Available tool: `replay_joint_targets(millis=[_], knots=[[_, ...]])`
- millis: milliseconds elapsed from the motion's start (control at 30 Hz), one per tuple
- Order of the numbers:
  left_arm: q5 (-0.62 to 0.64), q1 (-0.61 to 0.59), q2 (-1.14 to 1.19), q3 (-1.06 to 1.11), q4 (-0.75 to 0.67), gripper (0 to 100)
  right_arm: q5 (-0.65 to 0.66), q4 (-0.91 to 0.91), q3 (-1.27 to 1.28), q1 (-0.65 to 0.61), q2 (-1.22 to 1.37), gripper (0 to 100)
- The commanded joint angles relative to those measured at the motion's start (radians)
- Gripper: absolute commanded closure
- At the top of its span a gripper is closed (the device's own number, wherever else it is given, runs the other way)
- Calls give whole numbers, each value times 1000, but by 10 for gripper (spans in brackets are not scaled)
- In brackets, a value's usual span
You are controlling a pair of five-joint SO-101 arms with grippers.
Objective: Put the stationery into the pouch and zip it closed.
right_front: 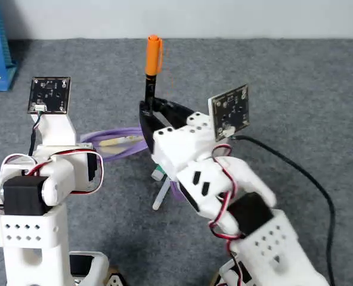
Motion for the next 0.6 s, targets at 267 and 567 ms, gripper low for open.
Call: replay_joint_targets(millis=[267, 567], knots=[[11, 2, 8, -2, 8, 988, -8, -527, 318, -68, -8, 991], [11, -3, 8, -2, 8, 988, 6, -567, 434, -104, -21, 935]])
